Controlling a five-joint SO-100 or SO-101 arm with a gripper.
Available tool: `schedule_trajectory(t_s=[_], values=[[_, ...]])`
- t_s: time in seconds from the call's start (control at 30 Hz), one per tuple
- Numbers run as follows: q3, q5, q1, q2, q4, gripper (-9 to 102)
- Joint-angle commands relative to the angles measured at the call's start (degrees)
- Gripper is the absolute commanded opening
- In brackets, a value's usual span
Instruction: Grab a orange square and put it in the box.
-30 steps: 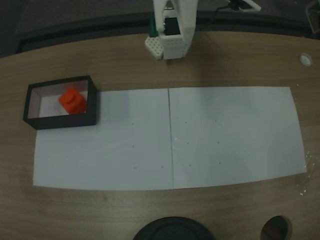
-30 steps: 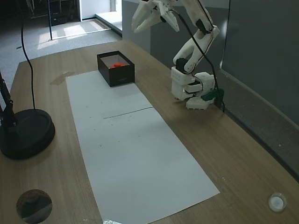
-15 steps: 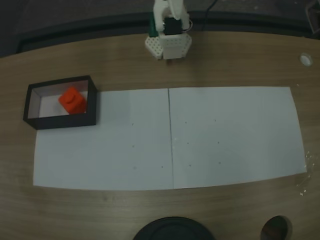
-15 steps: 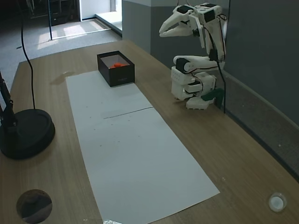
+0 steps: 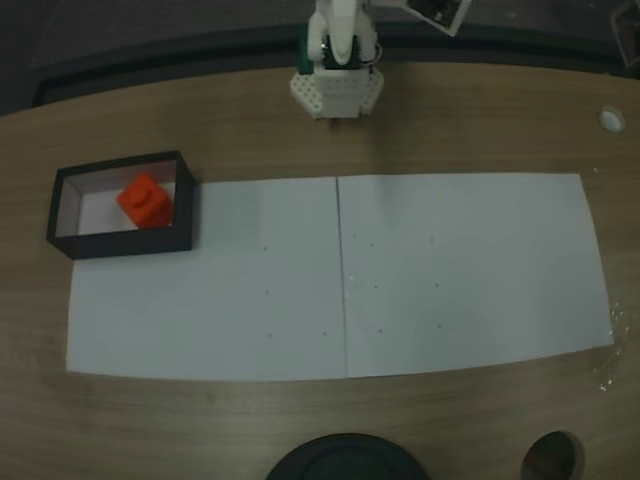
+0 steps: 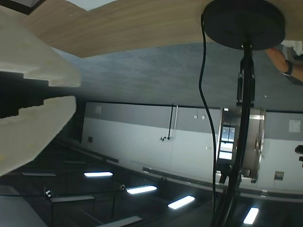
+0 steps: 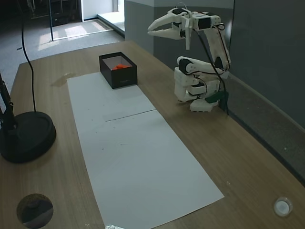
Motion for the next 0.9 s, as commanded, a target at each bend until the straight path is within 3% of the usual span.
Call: schedule_trajectory(t_s=[0.0,0.13,0.27,0.57,0.87], values=[[11.9,0.6,1.6,1.1,-4.6,0],[31.6,0.6,2.1,1.1,-10.8,0],[40.4,0.6,1.6,1.1,-12.3,0],[38.8,3.8,1.6,1.0,3.5,0],[38.8,6.2,1.7,1.1,3.5,0]])
